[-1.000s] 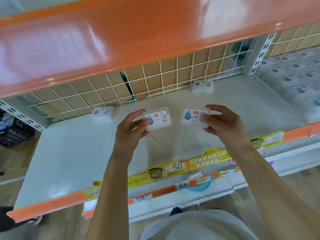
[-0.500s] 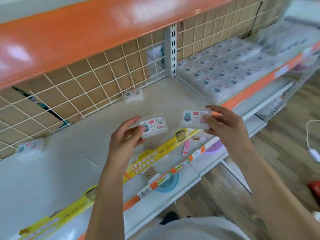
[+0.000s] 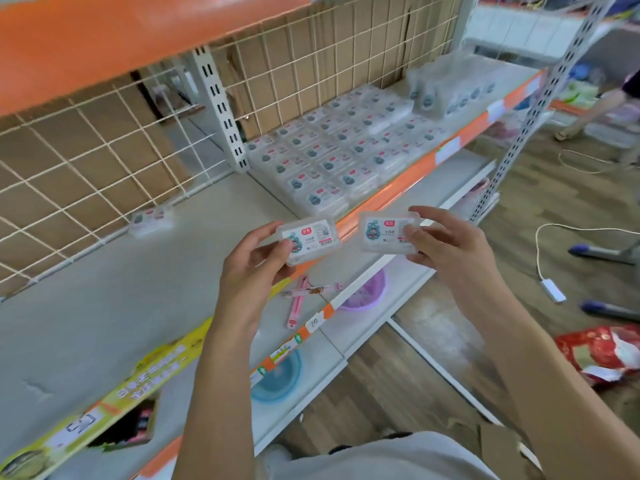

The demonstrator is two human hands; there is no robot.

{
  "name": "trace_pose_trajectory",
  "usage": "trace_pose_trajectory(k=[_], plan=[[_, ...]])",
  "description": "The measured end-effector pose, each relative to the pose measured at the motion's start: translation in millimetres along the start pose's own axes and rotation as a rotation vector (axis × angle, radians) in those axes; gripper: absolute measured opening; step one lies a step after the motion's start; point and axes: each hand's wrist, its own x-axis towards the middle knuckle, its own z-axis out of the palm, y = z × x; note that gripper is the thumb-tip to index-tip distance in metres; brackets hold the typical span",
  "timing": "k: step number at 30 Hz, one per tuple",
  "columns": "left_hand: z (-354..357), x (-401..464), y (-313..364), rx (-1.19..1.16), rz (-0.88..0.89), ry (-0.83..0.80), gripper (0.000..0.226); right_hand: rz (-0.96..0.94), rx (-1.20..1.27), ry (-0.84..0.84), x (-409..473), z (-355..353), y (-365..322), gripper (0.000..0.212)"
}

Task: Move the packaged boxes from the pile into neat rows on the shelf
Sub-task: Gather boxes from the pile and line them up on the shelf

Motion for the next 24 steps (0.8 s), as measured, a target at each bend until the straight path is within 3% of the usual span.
trace_pose_trajectory(k=[7, 24], plan=[[65.6, 35.6, 3.7, 0.025, -0.017, -0.030, 0.031, 0.003, 0.014, 0.050, 56.6, -46.3, -5.4, 0.027], [146.4, 197.1, 33.6, 0.152, 0.017, -0.100, 0.030, 0.018, 0.061, 0.128, 216.8, -63.3, -24.7, 0.028]])
